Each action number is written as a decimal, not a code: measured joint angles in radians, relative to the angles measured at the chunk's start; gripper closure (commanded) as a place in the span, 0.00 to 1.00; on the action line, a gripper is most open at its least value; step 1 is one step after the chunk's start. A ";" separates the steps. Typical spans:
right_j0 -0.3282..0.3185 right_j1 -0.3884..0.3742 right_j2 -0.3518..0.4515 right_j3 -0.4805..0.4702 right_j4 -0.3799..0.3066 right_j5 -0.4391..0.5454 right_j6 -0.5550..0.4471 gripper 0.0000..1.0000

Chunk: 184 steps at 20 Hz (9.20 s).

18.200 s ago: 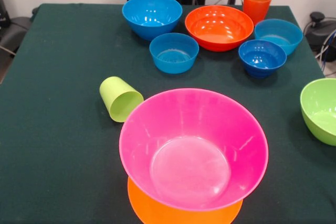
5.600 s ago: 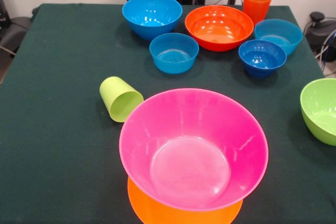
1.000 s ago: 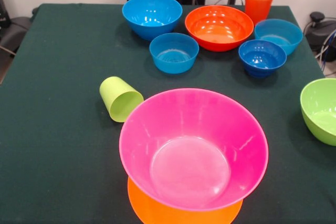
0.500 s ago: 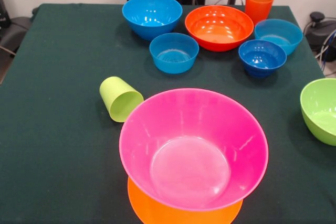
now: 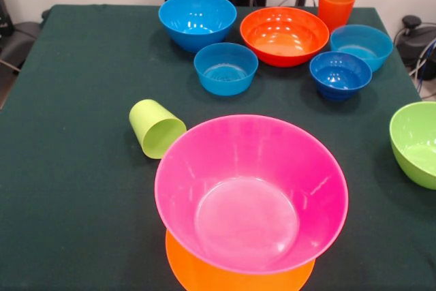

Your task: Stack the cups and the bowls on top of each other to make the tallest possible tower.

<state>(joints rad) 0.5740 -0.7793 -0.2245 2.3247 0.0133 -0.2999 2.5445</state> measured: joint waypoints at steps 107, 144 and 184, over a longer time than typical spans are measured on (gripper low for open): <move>0.072 0.320 -0.150 -0.161 -0.031 -0.049 0.000 0.00; 0.036 0.156 -0.127 -0.160 -0.054 -0.048 0.000 0.00; -0.012 0.249 -0.052 -0.175 -0.066 -0.047 0.000 0.00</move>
<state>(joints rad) 0.5621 -0.5298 -0.2764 2.1493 -0.0529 -0.3470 2.5445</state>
